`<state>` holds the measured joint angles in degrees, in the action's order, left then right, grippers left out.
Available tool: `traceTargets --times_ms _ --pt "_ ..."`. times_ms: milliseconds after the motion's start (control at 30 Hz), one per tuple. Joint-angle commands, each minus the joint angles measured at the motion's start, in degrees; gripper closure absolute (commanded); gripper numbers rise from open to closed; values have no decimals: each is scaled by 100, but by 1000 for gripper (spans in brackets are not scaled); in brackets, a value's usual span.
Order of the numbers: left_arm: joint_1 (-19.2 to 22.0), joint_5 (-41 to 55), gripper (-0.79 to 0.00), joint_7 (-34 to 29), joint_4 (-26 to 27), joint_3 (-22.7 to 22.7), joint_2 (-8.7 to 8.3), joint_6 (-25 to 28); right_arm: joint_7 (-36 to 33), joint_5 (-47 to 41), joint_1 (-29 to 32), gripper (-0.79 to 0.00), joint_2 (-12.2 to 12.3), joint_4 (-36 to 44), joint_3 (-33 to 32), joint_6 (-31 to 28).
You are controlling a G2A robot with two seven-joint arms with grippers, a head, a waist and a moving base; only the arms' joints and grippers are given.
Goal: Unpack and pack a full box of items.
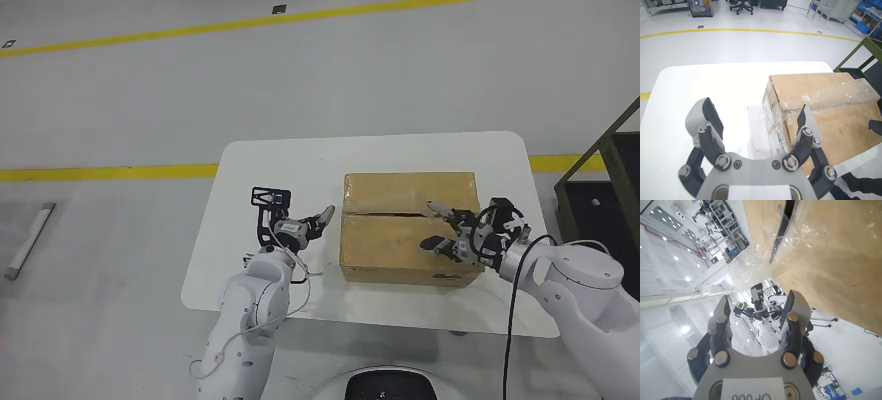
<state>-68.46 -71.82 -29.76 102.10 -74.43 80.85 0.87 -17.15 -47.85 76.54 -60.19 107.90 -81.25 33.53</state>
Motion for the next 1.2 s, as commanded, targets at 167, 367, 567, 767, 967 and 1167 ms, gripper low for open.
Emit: traceTargets --times_ms 167,367,567,767,967,1167 --pt "-22 4 -785 -1 12 -15 -15 -16 481 125 -248 -471 -82 -346 311 -337" --pt "-5 12 -785 -20 -1 -31 -28 -19 802 244 -525 -243 -162 -646 598 -572" --pt "13 29 -785 -21 -18 -30 -38 -15 1198 220 -653 0 -242 -814 723 -840" --pt "7 34 -785 -13 -14 -15 -47 -18 1319 492 -687 0 -270 -783 778 -936" --pt "6 46 -785 -3 -25 -11 -59 10 1286 717 -565 0 -261 -603 630 -1008" --pt "16 82 -785 -1 -37 -28 -72 52 1165 957 -456 0 -223 -406 313 -994"
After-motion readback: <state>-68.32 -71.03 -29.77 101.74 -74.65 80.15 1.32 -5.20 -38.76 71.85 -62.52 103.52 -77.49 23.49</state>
